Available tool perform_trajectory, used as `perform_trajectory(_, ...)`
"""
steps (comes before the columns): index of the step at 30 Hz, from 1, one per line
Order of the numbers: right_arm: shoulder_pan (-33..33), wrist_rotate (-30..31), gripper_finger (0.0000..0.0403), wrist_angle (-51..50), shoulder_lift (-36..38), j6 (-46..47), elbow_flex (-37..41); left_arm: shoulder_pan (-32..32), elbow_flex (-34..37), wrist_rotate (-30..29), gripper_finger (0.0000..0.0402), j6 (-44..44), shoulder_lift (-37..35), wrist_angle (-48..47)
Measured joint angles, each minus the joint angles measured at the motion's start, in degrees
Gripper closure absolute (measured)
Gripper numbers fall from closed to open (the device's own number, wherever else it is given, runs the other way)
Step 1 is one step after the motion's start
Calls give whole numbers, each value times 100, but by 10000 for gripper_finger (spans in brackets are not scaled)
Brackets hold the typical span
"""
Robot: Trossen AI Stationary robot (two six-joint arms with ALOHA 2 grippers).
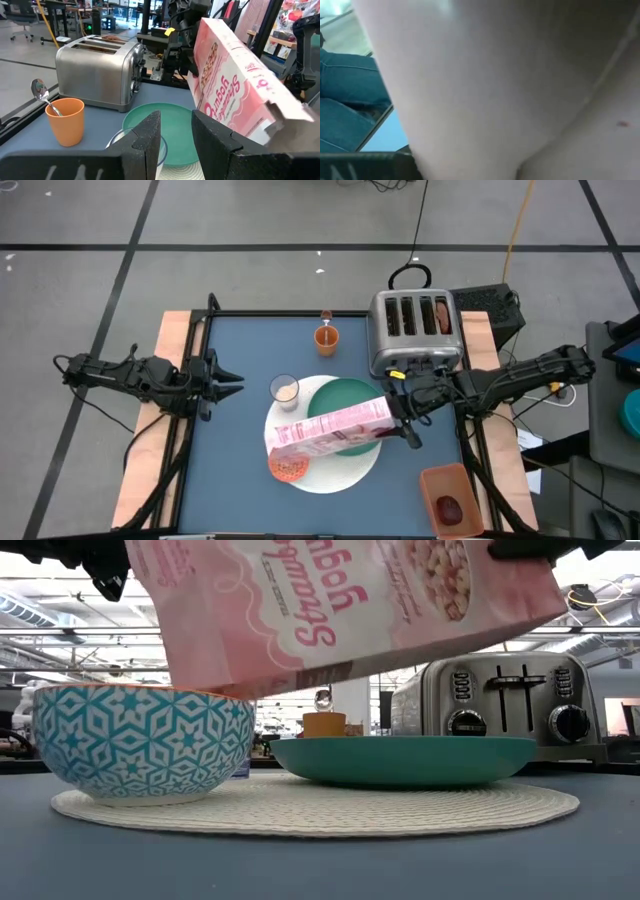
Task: Arrange a breakfast setting
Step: Pour the cereal into the orange patterned bowl
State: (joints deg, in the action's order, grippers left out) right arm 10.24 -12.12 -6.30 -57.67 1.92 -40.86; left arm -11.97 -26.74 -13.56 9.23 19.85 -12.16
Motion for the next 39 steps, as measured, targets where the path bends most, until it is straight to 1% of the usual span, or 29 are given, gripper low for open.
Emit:
perform_trajectory(9,0,-1,186,-75,0,-6,0,-1,0,0,286,-1,1,0)
perform_trajectory(14,0,0,186,132,0,-24,0,-1,0,0,286,1,-1,0)
perform_trajectory(19,0,2,186,-75,2,-24,0,-1,0,0,286,-1,-1,-1)
perform_trajectory(25,0,1,186,182,2,-107,-2,-2,0,0,286,-6,0,-2)
perform_trajectory(30,0,6,186,-111,-2,-77,0,-1,0,0,286,-9,0,-2)
perform_trajectory(35,-1,3,186,228,0,-110,-2,-2,0,0,286,-10,-1,0)
perform_trajectory(39,-1,4,186,-34,0,-110,-2,-2,0,0,286,-8,-1,-2)
